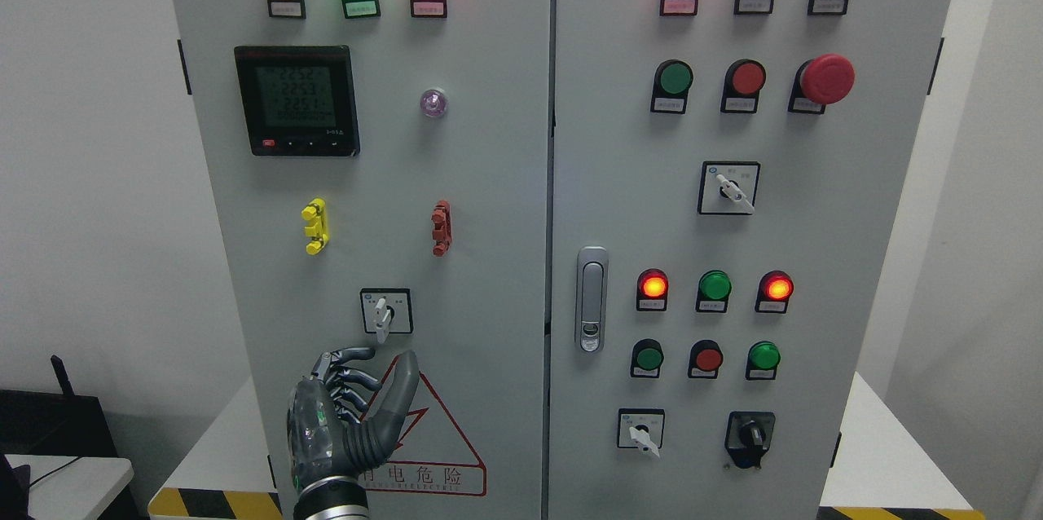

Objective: Turn on light switch 1

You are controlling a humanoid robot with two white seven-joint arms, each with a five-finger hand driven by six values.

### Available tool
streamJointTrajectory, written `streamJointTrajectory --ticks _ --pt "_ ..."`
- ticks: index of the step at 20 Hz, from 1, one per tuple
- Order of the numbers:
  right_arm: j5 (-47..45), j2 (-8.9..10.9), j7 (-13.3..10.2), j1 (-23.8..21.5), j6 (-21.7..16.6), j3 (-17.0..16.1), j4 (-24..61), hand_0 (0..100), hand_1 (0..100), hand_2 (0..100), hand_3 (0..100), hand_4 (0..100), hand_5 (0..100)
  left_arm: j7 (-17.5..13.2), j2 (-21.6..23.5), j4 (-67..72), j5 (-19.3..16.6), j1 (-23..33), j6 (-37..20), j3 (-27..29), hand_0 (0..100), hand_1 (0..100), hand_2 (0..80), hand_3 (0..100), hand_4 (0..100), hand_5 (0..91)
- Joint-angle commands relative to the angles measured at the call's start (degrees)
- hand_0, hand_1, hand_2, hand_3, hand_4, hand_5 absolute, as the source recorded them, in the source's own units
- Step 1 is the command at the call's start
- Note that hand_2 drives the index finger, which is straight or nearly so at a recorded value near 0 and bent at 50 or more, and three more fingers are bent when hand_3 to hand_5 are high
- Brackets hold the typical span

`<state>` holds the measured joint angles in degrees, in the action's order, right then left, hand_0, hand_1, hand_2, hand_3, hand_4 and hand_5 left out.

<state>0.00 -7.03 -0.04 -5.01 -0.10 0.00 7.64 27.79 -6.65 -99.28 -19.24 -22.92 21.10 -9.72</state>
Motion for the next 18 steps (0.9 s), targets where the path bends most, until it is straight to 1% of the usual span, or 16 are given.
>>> streamJointTrajectory --ticks 1,6,9,12,14,18 --pt "-1.50 0.00 -0.05 0.00 0.01 1.14 0.01 12 39 0 0 0 0 -0.02 -0.03 -0.29 0.08 -0.63 0.08 0.14 5 43 41.4 73 85 84.4" --pt "-1.50 0.00 -0.05 0.00 0.01 1.14 -0.08 12 39 0 0 0 0 -0.11 -0.12 -0.21 0.08 -1.60 0.26 0.14 7 42 41.6 73 84 84.4" --pt "-1.50 0.00 -0.05 0.00 0.01 1.14 0.01 12 39 0 0 0 0 -0.28 -0.21 -0.30 0.08 -2.04 2.18 0.14 7 42 41.7 73 84 84.4" --pt "-1.50 0.00 -0.05 0.00 0.01 1.14 0.01 12 39 0 0 0 0 -0.28 -0.21 -0.21 0.08 -2.48 2.37 0.14 8 42 41.8 73 84 84.4" --pt "-1.50 0.00 -0.05 0.00 0.01 1.14 0.01 12 39 0 0 0 0 -0.28 -0.21 -0.21 -0.01 -3.35 2.45 0.14 8 43 41.9 72 84 84.4" --pt "-1.50 0.00 -0.05 0.00 0.01 1.14 0.01 12 39 0 0 0 0 -0.28 -0.21 -0.21 -0.01 -3.71 2.45 0.05 7 49 41.9 72 84 84.4"
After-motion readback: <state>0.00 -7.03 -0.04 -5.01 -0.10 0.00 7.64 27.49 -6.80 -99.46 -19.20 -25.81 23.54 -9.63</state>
